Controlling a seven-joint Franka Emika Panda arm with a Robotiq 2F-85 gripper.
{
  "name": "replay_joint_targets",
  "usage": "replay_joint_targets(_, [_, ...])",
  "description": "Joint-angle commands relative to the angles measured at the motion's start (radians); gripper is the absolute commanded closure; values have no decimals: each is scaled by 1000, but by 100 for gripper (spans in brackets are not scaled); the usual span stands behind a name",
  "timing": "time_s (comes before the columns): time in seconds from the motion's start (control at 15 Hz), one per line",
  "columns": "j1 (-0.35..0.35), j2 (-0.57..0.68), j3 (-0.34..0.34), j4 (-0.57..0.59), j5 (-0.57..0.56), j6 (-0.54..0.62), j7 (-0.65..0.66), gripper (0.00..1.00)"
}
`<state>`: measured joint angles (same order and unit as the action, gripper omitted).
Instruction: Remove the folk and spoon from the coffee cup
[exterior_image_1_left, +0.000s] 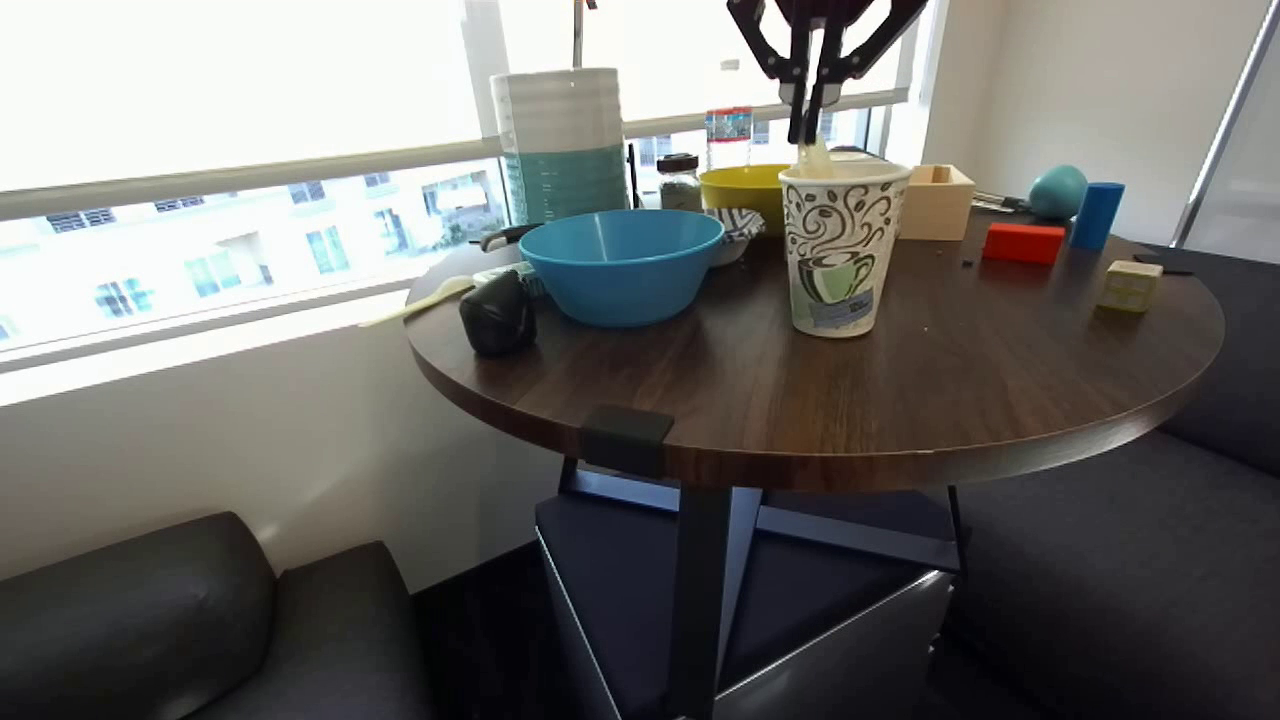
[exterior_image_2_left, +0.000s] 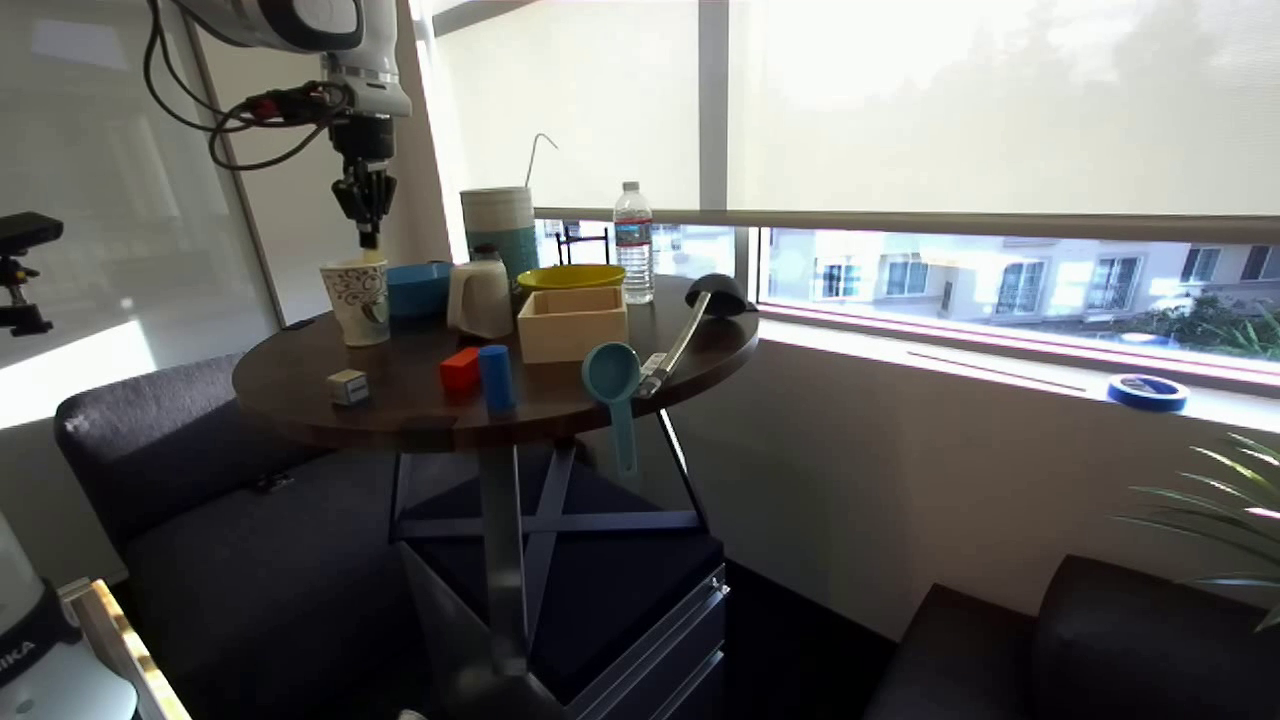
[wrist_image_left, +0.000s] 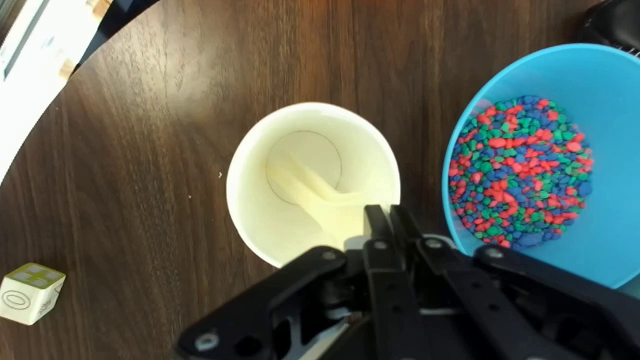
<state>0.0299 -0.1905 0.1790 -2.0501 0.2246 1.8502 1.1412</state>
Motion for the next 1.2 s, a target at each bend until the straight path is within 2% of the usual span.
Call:
replay_joint_targets(0.0, [20, -30, -3, 34, -28, -32, 36, 98])
replay_joint_targets(0.4, [24, -125, 12, 87, -83, -122, 65, 98])
replay_joint_targets(0.8, [-1, -186, 13, 153, -154, -276, 83, 98])
replay_joint_targets(1.13, [-22, -191, -20, 125, -142, -319, 64, 98])
